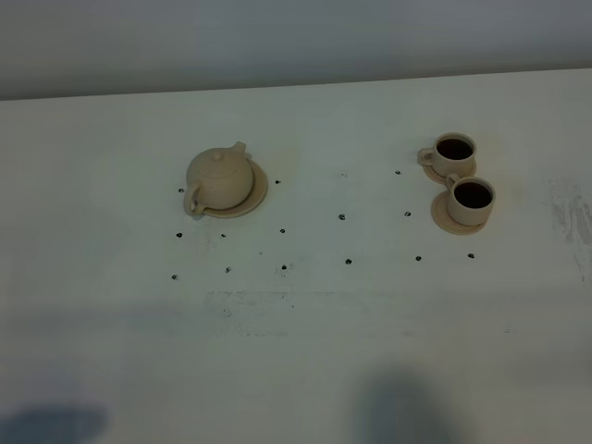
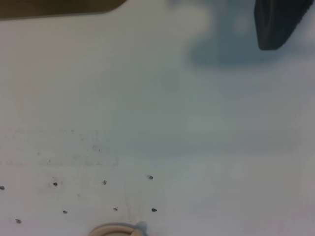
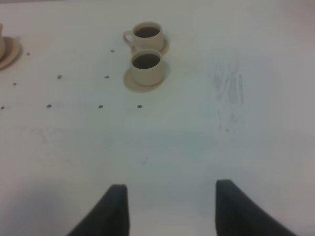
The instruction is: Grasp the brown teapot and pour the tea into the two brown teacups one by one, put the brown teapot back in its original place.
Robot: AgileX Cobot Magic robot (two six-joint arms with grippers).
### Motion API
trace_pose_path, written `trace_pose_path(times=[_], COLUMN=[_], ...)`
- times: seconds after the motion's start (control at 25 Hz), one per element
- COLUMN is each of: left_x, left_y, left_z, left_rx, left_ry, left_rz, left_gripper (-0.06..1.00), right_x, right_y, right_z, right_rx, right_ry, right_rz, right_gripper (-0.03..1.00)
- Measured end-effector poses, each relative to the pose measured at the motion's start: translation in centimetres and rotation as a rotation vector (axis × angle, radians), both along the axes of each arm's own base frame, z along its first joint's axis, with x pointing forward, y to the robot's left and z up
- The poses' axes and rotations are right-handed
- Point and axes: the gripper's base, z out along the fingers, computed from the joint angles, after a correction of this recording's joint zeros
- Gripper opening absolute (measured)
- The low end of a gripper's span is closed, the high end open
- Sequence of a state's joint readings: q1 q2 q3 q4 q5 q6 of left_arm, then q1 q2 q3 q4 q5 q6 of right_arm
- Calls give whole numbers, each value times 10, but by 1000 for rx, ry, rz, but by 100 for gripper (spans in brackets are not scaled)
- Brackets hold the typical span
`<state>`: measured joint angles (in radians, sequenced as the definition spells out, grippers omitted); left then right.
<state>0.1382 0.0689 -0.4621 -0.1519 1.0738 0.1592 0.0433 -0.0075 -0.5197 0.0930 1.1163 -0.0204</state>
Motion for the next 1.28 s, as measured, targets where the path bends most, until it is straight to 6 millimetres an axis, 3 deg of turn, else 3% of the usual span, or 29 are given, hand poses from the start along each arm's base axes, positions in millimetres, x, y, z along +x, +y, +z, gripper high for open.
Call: trace_pose_path(times=[1.28], left_x=[-10], left_y=[6], left_z=[-2], left_rx=[12], left_ry=[-56], left_rz=[2], left_gripper=[40], right_x=[0], right_y=[0], right_z=[0], right_rx=[0], right_ry=[0], right_rz=[0], right_gripper=[40])
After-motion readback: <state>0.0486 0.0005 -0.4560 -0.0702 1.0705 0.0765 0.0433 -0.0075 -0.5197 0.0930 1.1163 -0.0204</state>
